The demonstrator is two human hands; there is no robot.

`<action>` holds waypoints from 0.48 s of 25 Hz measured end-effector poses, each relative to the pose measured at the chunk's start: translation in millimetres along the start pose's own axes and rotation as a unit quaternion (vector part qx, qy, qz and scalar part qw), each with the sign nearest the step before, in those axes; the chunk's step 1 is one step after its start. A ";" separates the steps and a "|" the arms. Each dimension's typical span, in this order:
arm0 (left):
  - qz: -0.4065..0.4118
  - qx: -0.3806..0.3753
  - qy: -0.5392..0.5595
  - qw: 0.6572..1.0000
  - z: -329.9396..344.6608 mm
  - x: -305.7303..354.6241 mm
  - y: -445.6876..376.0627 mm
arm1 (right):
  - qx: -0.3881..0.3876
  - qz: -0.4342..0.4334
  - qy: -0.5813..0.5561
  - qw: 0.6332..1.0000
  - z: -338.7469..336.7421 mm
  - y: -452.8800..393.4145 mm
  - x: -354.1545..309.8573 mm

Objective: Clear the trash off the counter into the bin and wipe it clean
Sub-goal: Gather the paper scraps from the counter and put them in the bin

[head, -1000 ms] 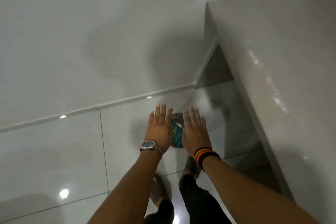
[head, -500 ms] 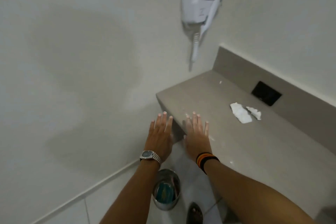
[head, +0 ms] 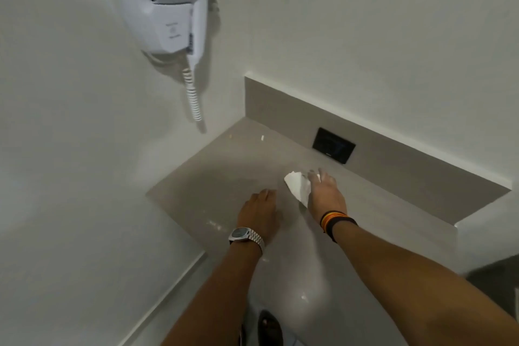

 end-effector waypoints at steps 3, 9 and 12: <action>-0.017 -0.037 0.038 0.998 34.6 30.7 -54.1 | -0.039 0.004 0.019 0.999 20.6 -39.9 32.8; -0.051 -0.112 0.000 0.992 89.5 51.7 -116.5 | -0.094 -0.013 0.024 0.995 54.9 -72.1 57.3; -0.041 -0.094 0.017 0.995 91.7 49.2 -121.3 | -0.051 0.002 -0.018 0.999 44.7 -75.5 59.6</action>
Point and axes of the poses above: each hand's wrist, its own y-axis away from the middle knuckle, its own z-axis out of the palm, x = y × z, the point moved 10 cm from there along -y, towards the middle knuckle, and after that the axes turned 9 degrees about x, right-handed, at the moved point
